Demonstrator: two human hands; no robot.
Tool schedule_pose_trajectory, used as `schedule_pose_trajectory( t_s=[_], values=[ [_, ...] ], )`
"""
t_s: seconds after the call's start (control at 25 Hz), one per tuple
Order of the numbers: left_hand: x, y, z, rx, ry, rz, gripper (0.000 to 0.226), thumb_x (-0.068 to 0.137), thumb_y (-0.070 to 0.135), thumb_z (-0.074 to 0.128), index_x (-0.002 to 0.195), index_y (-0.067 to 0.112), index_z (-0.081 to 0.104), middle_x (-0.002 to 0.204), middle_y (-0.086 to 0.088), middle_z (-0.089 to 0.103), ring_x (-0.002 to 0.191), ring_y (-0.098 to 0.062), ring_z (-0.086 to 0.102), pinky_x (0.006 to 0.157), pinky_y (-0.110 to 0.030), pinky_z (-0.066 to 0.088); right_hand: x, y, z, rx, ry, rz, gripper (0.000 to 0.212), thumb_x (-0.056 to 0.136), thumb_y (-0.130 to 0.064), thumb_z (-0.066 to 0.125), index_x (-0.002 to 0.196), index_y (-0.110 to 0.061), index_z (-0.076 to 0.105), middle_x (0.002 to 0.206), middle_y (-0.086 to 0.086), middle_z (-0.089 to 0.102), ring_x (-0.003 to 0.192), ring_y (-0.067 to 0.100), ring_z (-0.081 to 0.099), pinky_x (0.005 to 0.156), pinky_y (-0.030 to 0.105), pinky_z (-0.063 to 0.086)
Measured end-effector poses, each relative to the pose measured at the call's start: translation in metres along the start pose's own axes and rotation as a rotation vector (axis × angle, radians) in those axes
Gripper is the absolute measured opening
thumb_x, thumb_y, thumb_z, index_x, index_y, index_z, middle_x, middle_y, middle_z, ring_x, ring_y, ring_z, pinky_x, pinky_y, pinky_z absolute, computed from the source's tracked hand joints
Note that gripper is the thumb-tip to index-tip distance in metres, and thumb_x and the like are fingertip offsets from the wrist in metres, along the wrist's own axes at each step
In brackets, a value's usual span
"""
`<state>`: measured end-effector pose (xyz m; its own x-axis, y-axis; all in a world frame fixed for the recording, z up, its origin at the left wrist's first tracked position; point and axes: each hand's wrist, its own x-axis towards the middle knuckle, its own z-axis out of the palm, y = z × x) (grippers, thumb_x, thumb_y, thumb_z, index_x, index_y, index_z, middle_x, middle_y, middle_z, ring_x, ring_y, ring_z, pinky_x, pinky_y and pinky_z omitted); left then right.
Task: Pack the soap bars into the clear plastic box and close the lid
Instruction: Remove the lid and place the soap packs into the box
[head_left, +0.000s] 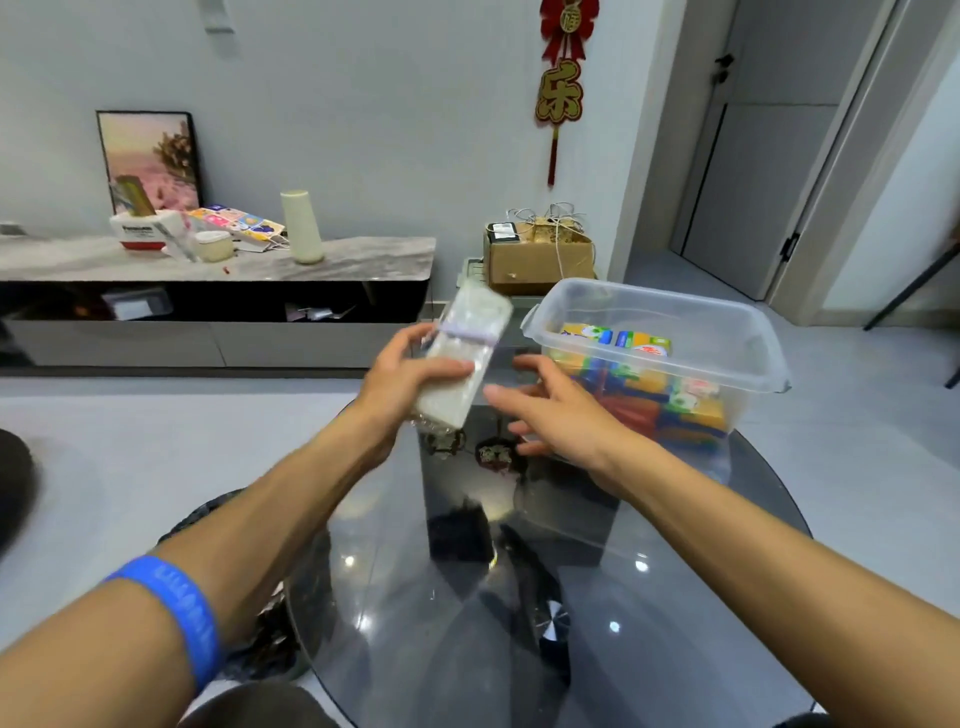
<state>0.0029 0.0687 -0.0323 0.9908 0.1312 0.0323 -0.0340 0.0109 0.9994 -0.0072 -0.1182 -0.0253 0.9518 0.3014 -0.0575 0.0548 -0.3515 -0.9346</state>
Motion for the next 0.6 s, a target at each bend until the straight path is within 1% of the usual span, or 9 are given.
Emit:
schedule_pose_trajectory(
  t_s=[0.08,0.16,0.24,0.32,0.4,0.44,0.48,0.52,0.6],
  values=[
    [0.001,0.036,0.022,-0.190,-0.206,0.019,0.060,0.067,0.029,0.074,0.123,0.016,0.058,0.111,-0.009,0.069,0.089,-0.023,0.068,0.072,-0.035,0.054,0.003,-0.014,-0.016,0.311,-0.033,-0.054,0.070,0.084,-0.050,0.066,0.143,-0.033,0.032,0.129,0.003,0.058,0.103,0.025,0.067,0.086,0.042,0.057],
    [0.002,0.059,0.052,-0.293,-0.358,0.009,0.045,0.079,0.034,0.067,0.119,0.013,0.065,0.110,-0.012,0.070,0.096,-0.028,0.068,0.084,-0.043,0.053,0.003,-0.026,-0.040,0.538,-0.016,-0.115,0.067,0.083,-0.051,0.065,0.141,-0.031,0.037,0.128,0.008,0.061,0.100,0.030,0.069,0.079,0.042,0.059],
    [0.002,0.068,0.087,-0.329,-0.458,-0.011,0.034,0.088,0.037,0.057,0.111,0.015,0.070,0.111,-0.014,0.071,0.098,-0.029,0.068,0.085,-0.043,0.054,0.000,-0.036,-0.071,0.516,0.079,-0.101,0.071,0.079,-0.053,0.068,0.138,-0.027,0.040,0.122,0.009,0.064,0.093,0.030,0.072,0.069,0.041,0.059],
    [0.006,0.069,0.122,-0.306,-0.487,-0.088,0.039,0.093,0.045,0.049,0.109,0.017,0.070,0.109,-0.011,0.073,0.095,-0.025,0.070,0.079,-0.040,0.058,-0.003,-0.041,-0.101,0.352,0.211,-0.004,0.070,0.073,-0.049,0.072,0.131,-0.022,0.044,0.113,0.008,0.067,0.081,0.027,0.073,0.058,0.041,0.060],
    [0.019,0.066,0.152,-0.117,-0.418,-0.093,0.049,0.094,0.055,0.039,0.107,0.019,0.069,0.102,-0.006,0.074,0.092,-0.023,0.071,0.082,-0.039,0.056,-0.004,-0.040,-0.135,0.176,0.362,0.089,0.069,0.065,-0.047,0.073,0.122,-0.021,0.045,0.108,0.005,0.066,0.077,0.024,0.071,0.048,0.037,0.058],
    [0.027,0.063,0.163,0.039,-0.368,-0.034,0.051,0.095,0.055,0.036,0.104,0.017,0.069,0.097,-0.006,0.074,0.088,-0.023,0.070,0.083,-0.039,0.054,-0.004,-0.039,-0.152,0.058,0.438,0.108,0.072,0.060,-0.048,0.074,0.120,-0.023,0.042,0.106,0.001,0.063,0.079,0.022,0.068,0.049,0.035,0.057],
    [0.037,0.060,0.171,0.224,-0.346,0.074,0.051,0.096,0.052,0.035,0.095,0.014,0.069,0.090,-0.006,0.073,0.081,-0.024,0.067,0.080,-0.039,0.052,-0.003,-0.038,-0.167,-0.092,0.502,0.114,0.076,0.056,-0.052,0.074,0.119,-0.026,0.040,0.105,-0.001,0.060,0.083,0.022,0.065,0.057,0.036,0.057],
    [0.047,0.058,0.179,0.455,-0.375,0.216,0.048,0.096,0.048,0.035,0.083,0.013,0.066,0.082,-0.006,0.069,0.075,-0.024,0.062,0.071,-0.037,0.049,0.000,-0.036,-0.180,-0.250,0.549,0.127,0.082,0.052,-0.057,0.073,0.121,-0.028,0.039,0.105,-0.002,0.058,0.089,0.024,0.062,0.068,0.039,0.057],
    [0.061,0.059,0.193,0.888,-0.507,0.398,0.045,0.099,0.039,0.034,0.067,0.017,0.056,0.073,-0.003,0.059,0.066,-0.019,0.052,0.055,-0.028,0.035,0.008,-0.032,-0.197,-0.493,0.590,0.193,0.089,0.049,-0.063,0.071,0.124,-0.027,0.040,0.108,0.001,0.057,0.097,0.028,0.057,0.082,0.042,0.053]
  ],
)
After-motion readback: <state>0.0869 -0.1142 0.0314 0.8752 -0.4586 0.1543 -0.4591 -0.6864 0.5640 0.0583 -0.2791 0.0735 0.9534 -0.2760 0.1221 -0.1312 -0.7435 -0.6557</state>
